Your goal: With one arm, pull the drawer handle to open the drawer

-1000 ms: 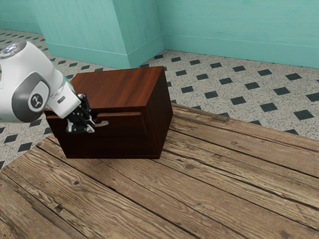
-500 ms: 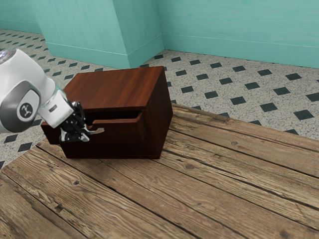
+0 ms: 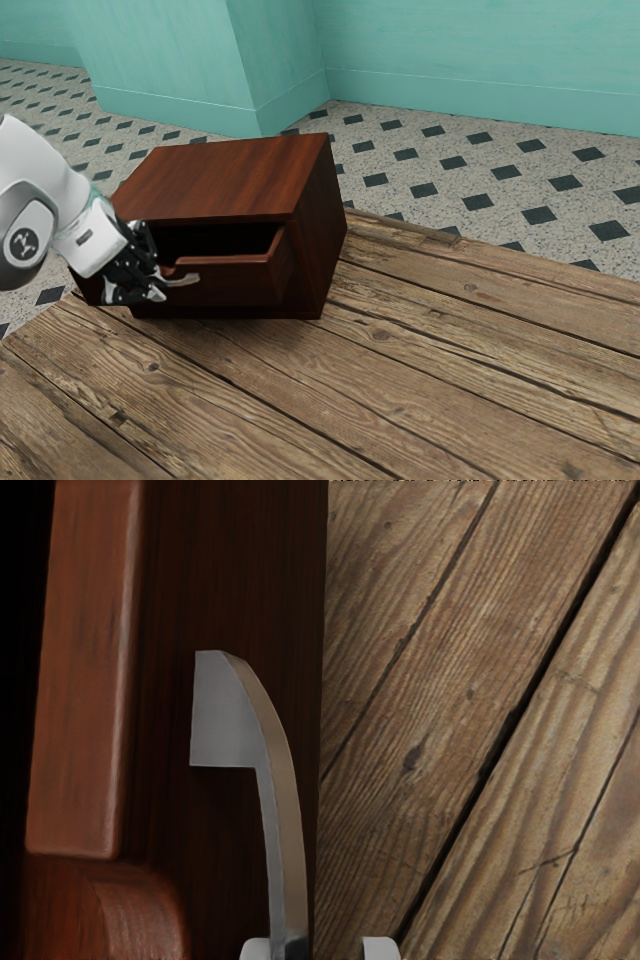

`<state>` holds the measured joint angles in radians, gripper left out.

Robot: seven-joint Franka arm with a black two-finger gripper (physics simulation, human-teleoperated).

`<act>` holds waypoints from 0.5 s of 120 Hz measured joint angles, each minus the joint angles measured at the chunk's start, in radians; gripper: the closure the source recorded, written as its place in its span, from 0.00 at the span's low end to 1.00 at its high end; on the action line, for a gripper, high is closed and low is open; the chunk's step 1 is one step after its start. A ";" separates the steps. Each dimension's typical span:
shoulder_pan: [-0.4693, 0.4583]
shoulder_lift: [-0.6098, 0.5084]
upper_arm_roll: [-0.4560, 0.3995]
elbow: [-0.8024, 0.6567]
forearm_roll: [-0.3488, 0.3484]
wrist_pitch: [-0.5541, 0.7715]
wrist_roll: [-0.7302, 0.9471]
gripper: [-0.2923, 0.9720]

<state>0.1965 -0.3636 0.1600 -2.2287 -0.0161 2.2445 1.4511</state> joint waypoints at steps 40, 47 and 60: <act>0.001 -0.063 -0.010 -0.055 -0.001 -0.007 0.001 0.79; 0.001 -0.079 -0.011 -0.067 -0.001 -0.008 0.001 0.78; 0.000 -0.105 -0.011 -0.086 0.000 -0.010 0.002 0.79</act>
<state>0.1965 -0.4684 0.1489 -2.3146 -0.0165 2.2350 1.4528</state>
